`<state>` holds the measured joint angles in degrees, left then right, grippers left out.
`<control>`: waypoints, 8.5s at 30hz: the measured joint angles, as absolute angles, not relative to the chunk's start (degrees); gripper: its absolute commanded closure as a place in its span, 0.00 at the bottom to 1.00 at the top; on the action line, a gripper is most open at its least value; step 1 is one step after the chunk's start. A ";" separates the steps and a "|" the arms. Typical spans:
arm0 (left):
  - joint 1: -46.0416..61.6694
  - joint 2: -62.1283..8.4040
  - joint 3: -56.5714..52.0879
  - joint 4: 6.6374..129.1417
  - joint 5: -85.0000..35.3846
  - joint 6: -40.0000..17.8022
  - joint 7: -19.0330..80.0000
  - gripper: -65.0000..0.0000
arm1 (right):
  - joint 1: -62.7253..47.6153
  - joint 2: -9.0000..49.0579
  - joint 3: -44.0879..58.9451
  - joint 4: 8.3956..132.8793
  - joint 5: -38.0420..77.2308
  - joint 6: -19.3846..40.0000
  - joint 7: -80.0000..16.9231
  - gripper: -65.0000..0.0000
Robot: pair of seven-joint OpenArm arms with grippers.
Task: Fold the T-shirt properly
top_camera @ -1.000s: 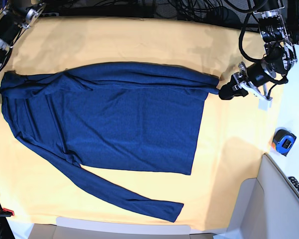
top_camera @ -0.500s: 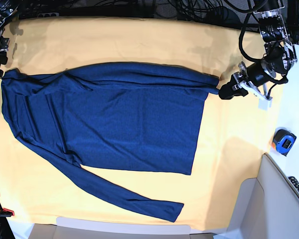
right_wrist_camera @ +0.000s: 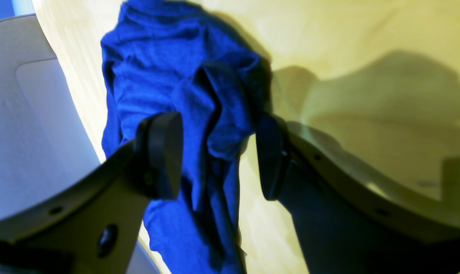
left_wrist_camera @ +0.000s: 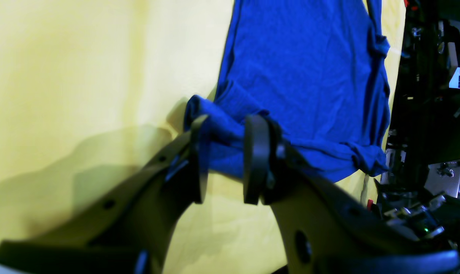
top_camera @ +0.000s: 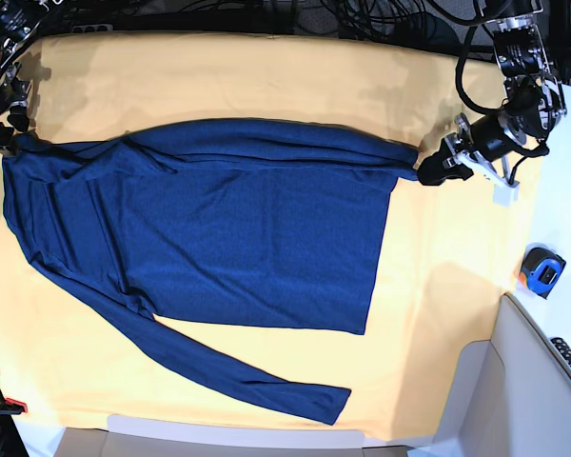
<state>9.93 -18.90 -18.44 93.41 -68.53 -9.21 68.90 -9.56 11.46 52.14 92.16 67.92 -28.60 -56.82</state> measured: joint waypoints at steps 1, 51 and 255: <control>9.85 -18.87 -18.44 93.41 -68.53 -9.21 68.93 0.76 | -9.13 11.57 51.77 91.11 67.90 -28.56 -56.77 0.53; 10.00 -18.90 -18.44 93.41 -68.51 -9.21 68.93 0.76 | 1.72 10.94 51.07 79.81 46.83 -18.85 -53.52 1.00; 30.81 -15.90 -27.18 101.41 -68.97 -9.45 74.83 0.83 | -31.92 15.64 50.70 111.74 48.27 -15.03 -66.43 0.55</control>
